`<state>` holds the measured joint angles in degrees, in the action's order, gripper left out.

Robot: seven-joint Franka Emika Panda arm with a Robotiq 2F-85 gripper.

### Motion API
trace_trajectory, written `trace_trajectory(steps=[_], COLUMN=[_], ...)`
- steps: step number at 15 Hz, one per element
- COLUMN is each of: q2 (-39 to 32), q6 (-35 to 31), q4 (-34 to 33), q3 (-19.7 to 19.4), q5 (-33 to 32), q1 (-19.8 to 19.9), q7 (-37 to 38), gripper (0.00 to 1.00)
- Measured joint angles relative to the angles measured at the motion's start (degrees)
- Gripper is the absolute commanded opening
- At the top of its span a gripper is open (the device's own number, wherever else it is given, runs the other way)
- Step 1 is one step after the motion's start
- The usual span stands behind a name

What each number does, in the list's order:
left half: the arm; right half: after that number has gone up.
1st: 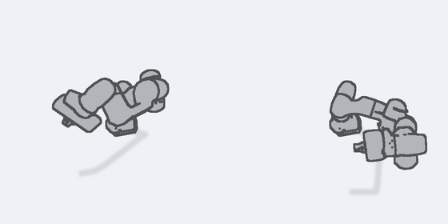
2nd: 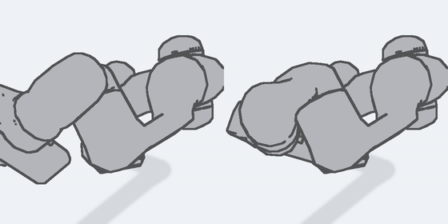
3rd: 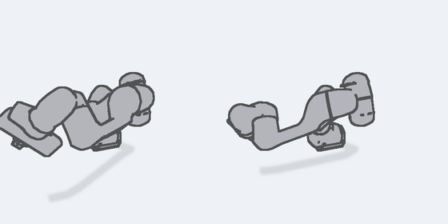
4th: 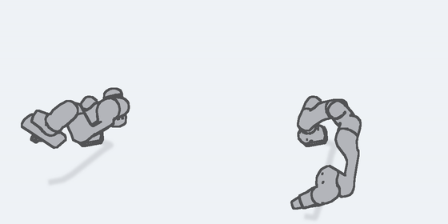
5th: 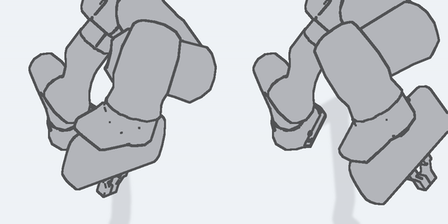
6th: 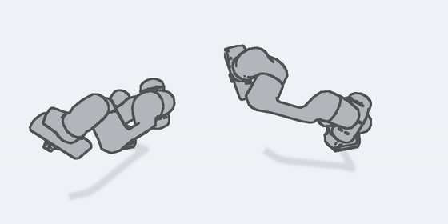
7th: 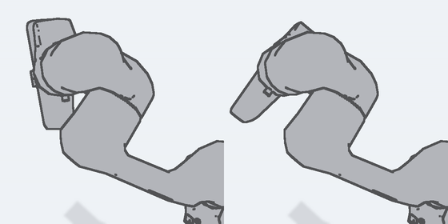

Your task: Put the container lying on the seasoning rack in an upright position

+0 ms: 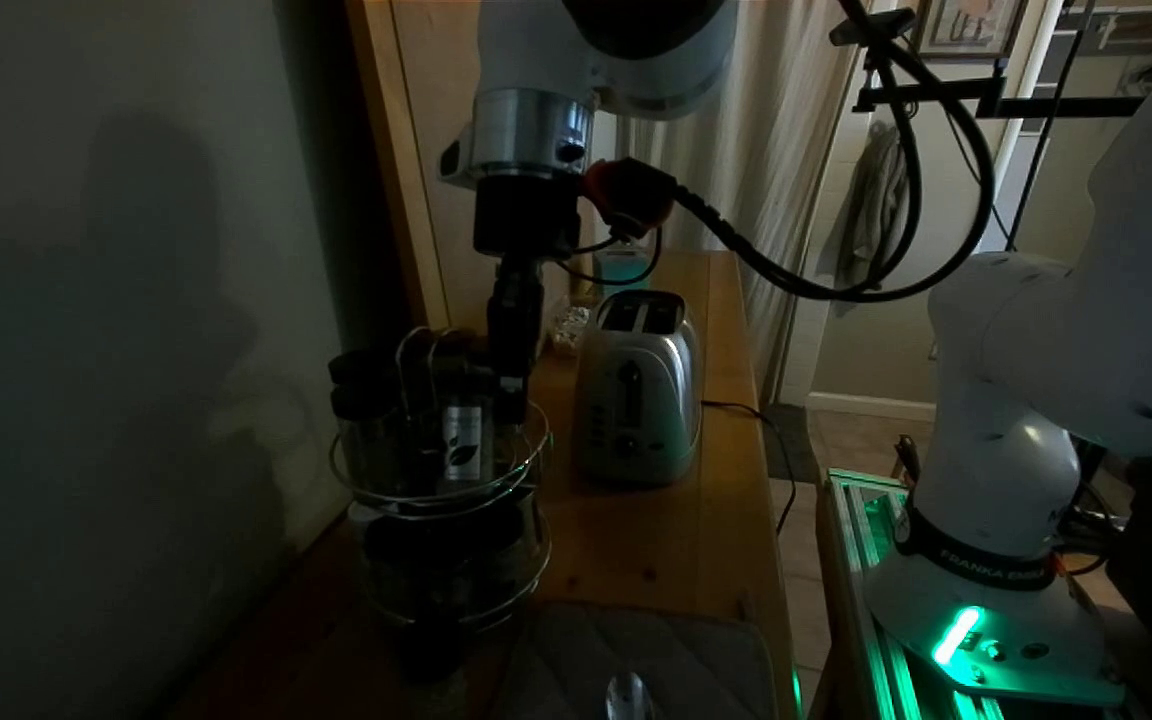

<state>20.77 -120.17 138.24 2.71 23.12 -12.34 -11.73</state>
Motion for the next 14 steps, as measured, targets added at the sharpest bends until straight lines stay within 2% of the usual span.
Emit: trace_trajectory(steps=[1,2,5,8,14], q2=[0.0,0.0,0.0,0.2,0.4], q6=[0.0,0.0,0.0,-0.5,-2.0], q4=[-0.2,-0.5,-1.0,-1.8,-2.3], q3=[0.3,0.6,1.5,2.2,2.9], q5=[-0.6,-1.1,-1.5,-1.6,-1.6], q1=[0.0,0.0,0.0,-0.1,-0.1], q7=[0.1,0.2,0.1,0.1,0.1], gripper=[0.07,0.12,0.15,0.09,0.05])
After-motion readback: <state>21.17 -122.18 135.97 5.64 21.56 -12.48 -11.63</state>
